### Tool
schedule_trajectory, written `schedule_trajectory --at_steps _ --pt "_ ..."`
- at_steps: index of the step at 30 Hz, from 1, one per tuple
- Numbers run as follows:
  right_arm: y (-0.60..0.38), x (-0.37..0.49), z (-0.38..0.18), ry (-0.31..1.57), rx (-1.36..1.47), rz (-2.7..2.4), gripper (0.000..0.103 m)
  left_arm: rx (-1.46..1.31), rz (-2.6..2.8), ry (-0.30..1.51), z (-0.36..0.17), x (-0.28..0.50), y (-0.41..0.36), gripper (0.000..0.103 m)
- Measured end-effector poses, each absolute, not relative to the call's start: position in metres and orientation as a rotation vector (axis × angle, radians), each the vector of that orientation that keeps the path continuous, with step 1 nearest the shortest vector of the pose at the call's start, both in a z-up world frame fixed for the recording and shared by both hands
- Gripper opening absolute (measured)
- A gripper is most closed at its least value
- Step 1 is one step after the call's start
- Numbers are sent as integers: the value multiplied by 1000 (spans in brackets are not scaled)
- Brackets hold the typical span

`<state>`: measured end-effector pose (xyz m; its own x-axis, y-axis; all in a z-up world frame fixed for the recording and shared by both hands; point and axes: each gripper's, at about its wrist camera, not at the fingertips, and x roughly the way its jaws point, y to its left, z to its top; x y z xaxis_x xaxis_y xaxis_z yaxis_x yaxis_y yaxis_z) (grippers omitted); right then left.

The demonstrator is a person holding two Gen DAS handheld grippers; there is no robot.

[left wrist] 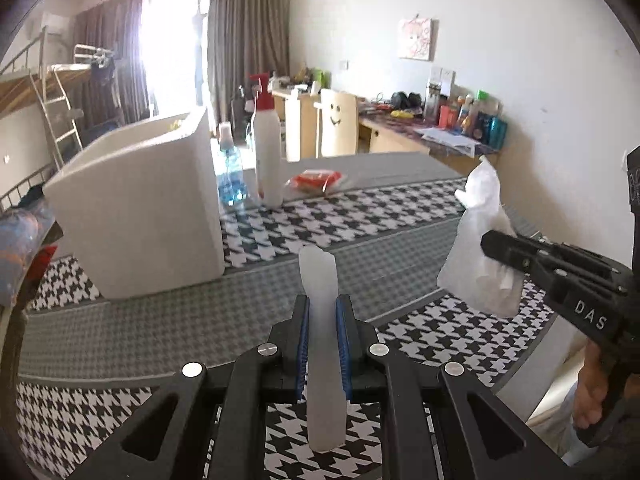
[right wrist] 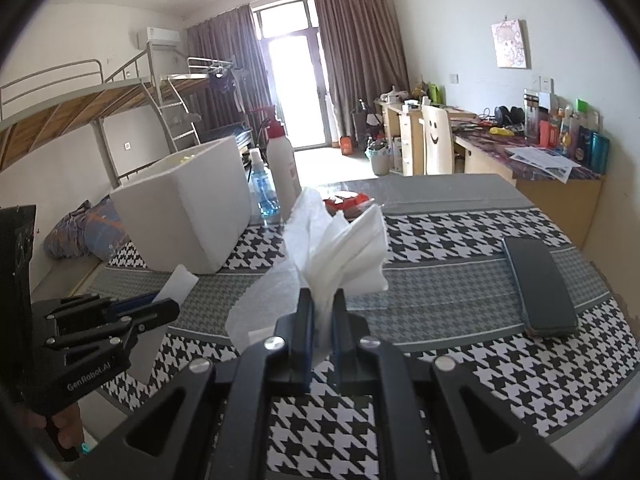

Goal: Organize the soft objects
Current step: 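Carry the white roll and white cloth in both tools toward the foam box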

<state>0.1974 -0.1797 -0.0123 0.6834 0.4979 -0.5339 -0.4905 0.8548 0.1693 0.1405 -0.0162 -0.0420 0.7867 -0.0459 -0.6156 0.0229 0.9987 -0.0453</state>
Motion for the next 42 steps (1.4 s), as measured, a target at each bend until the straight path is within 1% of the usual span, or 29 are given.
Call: schedule_trajectory --at_steps 18,32,42 --pt "-168 181 10 538 0 536 11 -31 -81 573 -13 119 -3 14" --pt "-161 182 20 499 -12 554 11 -18 -66 540 1 121 8 14" --pt "-157 185 30 464 -6 568 11 -4 -43 491 20 125 13 14"
